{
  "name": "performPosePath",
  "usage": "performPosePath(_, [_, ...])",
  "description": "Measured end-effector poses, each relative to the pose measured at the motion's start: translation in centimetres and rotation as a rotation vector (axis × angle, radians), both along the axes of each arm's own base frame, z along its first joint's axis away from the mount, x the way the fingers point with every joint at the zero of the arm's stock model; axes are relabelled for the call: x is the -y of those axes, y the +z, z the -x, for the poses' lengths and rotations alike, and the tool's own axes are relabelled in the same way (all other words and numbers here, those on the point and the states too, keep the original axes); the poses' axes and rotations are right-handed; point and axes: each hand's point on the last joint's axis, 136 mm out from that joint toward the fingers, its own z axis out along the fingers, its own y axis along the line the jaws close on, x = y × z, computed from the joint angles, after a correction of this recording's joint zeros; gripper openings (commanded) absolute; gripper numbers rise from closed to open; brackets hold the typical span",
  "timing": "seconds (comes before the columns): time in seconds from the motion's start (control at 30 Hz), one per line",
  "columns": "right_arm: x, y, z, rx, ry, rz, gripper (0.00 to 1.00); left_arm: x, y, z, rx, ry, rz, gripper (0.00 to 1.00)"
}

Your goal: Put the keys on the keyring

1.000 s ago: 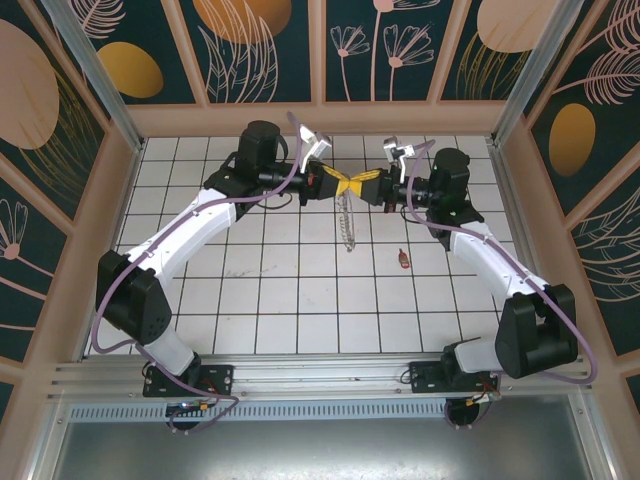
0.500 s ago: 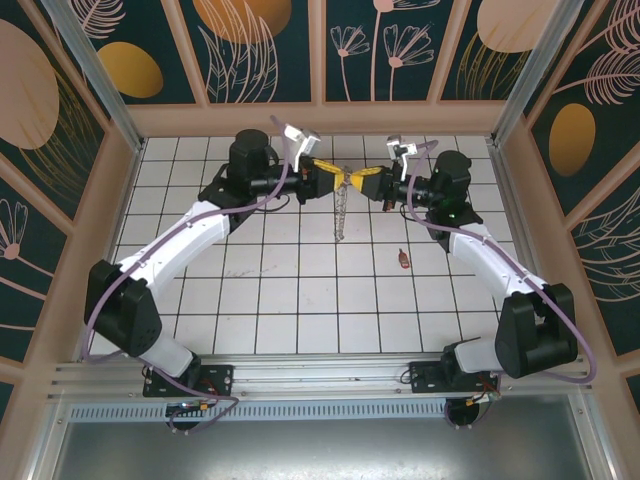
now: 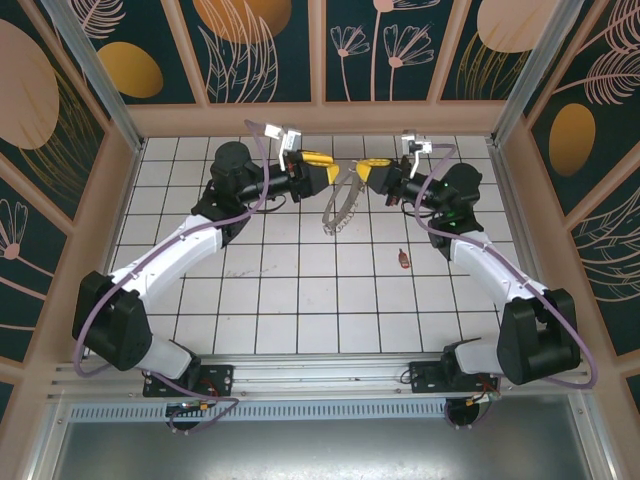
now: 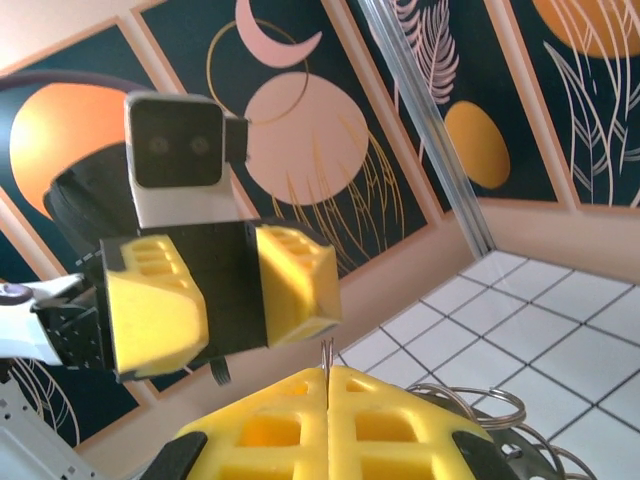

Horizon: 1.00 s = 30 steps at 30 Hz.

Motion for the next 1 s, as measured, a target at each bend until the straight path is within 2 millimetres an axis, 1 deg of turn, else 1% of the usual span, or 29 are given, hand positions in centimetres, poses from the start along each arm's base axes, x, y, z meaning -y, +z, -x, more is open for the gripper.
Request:
performPosePath(0.13, [-0.3,0.9,0.4,0.015,0.010,-0.028,0.00,0.3,0.3,0.0,-0.002,-0.023,0.029,0.44])
performPosePath(0.4, [-1.2,1.6,1.4,0.030,0.045,-0.050,0.00,0.8,0.1,-0.1,-0.023,-0.063,0.056,0.43])
performPosePath(0.87, [-1.8,1.7,1.5,0.022,0.059,-0.063,0.00,0.9,0.9,0.6,-0.019,-0.109,0.104,0.40])
performPosePath(1.0, [-2.0,1.8,1.5,0.022,0.063,-0.064,0.00,1.0,1.0,0.8,-0.019,-0.122,0.111,0.36])
